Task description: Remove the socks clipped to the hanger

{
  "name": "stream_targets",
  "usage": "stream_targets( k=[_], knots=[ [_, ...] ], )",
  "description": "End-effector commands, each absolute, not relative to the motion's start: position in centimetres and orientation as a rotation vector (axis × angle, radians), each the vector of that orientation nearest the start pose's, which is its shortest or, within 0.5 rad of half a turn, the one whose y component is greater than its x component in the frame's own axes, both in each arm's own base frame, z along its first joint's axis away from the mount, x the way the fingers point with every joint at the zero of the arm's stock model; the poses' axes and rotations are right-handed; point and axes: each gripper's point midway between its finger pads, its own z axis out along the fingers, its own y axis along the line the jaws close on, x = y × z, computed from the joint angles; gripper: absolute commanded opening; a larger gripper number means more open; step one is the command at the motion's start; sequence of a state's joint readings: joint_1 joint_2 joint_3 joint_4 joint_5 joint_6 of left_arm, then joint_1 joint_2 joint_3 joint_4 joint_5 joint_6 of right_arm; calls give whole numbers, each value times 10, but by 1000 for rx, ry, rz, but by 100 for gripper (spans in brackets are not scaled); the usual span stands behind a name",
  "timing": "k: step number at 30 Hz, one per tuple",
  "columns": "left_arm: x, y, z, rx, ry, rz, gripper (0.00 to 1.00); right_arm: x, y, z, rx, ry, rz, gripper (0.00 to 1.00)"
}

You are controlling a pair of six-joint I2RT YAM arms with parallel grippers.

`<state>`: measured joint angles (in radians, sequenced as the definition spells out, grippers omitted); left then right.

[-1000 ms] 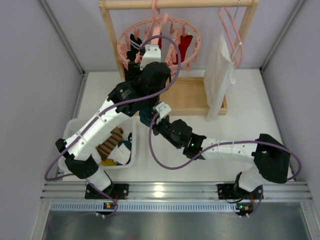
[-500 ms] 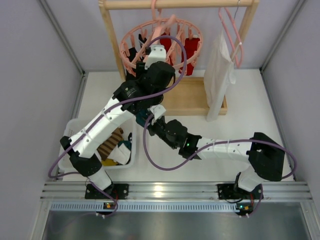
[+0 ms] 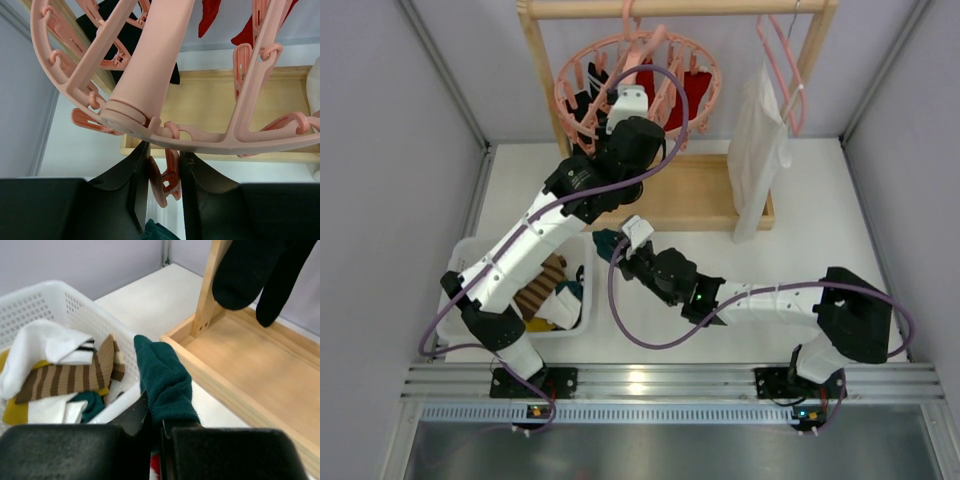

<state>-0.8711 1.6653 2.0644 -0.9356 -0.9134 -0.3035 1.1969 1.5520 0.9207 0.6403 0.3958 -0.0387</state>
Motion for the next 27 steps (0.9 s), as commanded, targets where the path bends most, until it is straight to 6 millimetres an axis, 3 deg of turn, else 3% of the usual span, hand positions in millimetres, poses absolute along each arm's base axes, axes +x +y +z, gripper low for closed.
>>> stream_targets(
  k=[1, 2, 3, 4, 6, 7, 9, 14, 15, 17, 18, 20, 22, 23, 24, 27],
  knots=[
    [355, -216, 401, 13, 1887, 133, 10, 230, 407, 240, -609, 1443, 609, 0],
    [355, -215, 402, 13, 1889, 128, 9, 229, 402, 237, -597, 1447, 612, 0],
    [354, -214, 402, 11, 1889, 122, 12, 227, 392, 218, -609, 1479, 589, 0],
    [353, -215, 402, 13, 1892, 111, 27, 225, 386, 219, -602, 1480, 596, 0],
    [348, -217, 402, 24, 1903, 61, 36, 218, 374, 198, -622, 1528, 596, 0],
    [345, -218, 402, 30, 1907, 39, 39, 215, 368, 202, -609, 1524, 610, 0],
    [338, -216, 403, 34, 1912, 0, 50, 206, 356, 185, -633, 1554, 621, 0],
    [315, -196, 419, 9, 1886, -68, 76, 195, 339, 181, -657, 1577, 661, 0],
    [311, -194, 412, 20, 1900, -72, 81, 191, 339, 182, -682, 1574, 680, 0],
    [297, -181, 420, -7, 1882, -115, 91, 188, 340, 184, -703, 1570, 705, 0],
    [294, -176, 409, -4, 1899, -95, 98, 184, 345, 190, -728, 1553, 746, 0],
    [279, -158, 414, -35, 1876, -115, 98, 182, 350, 192, -762, 1553, 782, 0],
    [272, -141, 399, -50, 1883, -57, 98, 177, 361, 202, -812, 1530, 851, 0],
    [262, -124, 406, -89, 1851, -63, 98, 176, 364, 206, -821, 1521, 873, 0],
    [258, -116, 396, -96, 1857, -34, 98, 171, 375, 214, -856, 1500, 920, 0],
    [240, -80, 403, -198, 1789, -17, 98, 171, 398, 222, -928, 1488, 972, 0]
  ],
)
